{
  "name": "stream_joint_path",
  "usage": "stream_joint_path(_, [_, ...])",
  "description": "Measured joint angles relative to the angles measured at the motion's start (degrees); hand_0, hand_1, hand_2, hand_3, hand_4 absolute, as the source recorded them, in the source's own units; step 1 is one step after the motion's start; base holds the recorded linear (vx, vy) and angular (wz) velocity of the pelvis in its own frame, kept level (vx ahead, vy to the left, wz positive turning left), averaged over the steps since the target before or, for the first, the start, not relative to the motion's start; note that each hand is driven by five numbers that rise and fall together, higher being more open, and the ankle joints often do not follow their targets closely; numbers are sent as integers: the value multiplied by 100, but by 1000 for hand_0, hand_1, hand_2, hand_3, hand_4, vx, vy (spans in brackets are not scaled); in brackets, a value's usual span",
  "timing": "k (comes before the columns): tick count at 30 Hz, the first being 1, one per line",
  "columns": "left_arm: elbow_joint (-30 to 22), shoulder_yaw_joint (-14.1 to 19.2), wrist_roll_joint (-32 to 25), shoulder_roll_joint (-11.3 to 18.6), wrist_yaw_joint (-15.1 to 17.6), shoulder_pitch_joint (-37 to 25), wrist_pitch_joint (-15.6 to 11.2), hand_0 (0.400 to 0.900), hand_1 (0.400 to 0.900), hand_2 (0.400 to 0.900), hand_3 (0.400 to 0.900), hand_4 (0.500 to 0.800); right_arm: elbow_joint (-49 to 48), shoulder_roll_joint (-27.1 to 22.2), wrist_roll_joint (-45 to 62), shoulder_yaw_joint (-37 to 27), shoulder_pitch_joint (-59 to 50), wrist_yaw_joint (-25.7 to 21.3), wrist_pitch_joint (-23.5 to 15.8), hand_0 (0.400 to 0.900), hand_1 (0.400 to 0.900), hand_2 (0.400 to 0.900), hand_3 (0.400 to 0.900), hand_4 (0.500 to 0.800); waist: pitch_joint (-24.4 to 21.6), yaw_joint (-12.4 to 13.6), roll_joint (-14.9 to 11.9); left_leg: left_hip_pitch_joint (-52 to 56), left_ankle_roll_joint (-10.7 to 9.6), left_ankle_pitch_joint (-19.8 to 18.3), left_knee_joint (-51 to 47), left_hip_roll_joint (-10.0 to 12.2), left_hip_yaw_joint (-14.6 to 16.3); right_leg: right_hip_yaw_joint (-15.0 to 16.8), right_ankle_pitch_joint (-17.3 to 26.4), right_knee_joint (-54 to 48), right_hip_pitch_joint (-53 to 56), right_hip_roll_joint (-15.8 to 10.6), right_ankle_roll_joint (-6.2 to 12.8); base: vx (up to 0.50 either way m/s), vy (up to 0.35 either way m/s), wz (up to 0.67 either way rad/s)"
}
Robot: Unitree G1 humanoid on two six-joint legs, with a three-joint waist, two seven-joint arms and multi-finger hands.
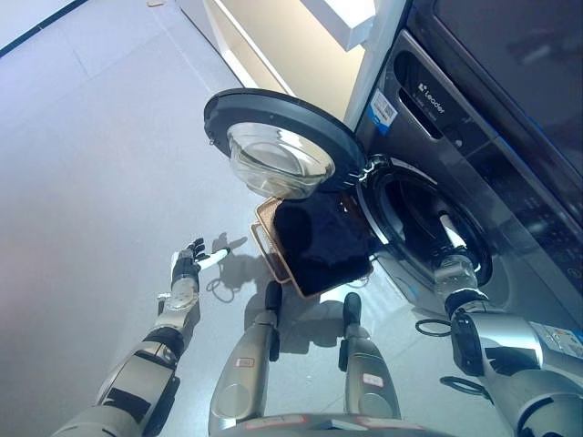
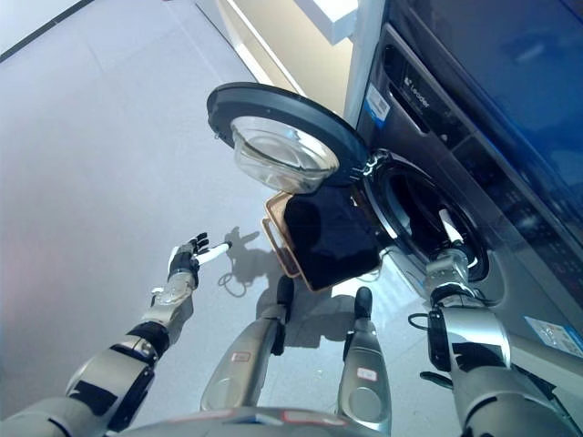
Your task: Put the clothes in the basket into the washing machine.
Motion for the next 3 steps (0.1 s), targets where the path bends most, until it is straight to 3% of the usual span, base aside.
stream_joint_path(3, [0, 0, 12, -10, -10, -9, -1, 900, 900, 900, 900, 800, -1, 0, -147, -2, 7, 69, 28, 900, 900, 900, 900, 800, 2, -9, -4, 15, -1, 0, -38, 3, 5, 22, -7, 1, -2, 4, -13, 0, 0, 0])
